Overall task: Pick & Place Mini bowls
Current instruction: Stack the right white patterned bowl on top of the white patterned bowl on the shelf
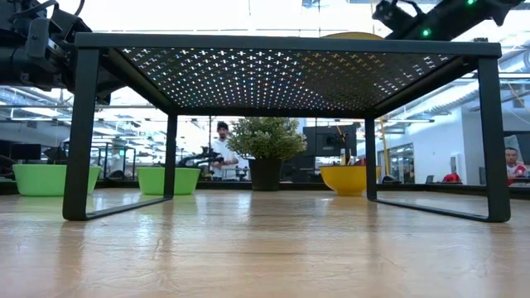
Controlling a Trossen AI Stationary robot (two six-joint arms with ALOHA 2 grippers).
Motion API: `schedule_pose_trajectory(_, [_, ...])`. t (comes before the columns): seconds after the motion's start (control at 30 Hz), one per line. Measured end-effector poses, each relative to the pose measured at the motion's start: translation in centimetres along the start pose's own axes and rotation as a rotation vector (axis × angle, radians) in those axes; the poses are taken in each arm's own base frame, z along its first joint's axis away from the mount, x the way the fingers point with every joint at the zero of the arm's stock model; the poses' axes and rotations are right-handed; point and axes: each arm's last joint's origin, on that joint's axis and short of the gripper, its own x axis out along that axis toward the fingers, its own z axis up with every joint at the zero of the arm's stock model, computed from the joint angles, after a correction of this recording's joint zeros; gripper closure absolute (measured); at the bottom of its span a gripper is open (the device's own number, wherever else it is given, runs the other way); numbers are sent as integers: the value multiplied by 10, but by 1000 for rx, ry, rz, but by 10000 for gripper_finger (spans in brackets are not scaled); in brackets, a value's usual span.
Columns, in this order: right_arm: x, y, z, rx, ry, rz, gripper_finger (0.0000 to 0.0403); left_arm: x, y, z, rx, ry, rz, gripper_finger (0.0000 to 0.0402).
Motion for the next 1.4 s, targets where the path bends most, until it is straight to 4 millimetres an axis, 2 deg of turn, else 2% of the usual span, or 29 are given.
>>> schedule_pose_trajectory(0.47, [-5, 5, 28, 11, -296, 293, 403, 0, 0, 0, 0, 0, 0, 302])
schedule_pose_trajectory(0.83, [-12, 12, 35, 36, -408, 567, 403, 0, 0, 0, 0, 0, 0, 302])
schedule_pose_trajectory(1.13, [-31, 27, 40, -5, -504, 674, 403, 0, 0, 0, 0, 0, 0, 302])
schedule_pose_trajectory(1.4, [-57, 42, 45, -43, -607, 770, 403, 0, 0, 0, 0, 0, 0, 302])
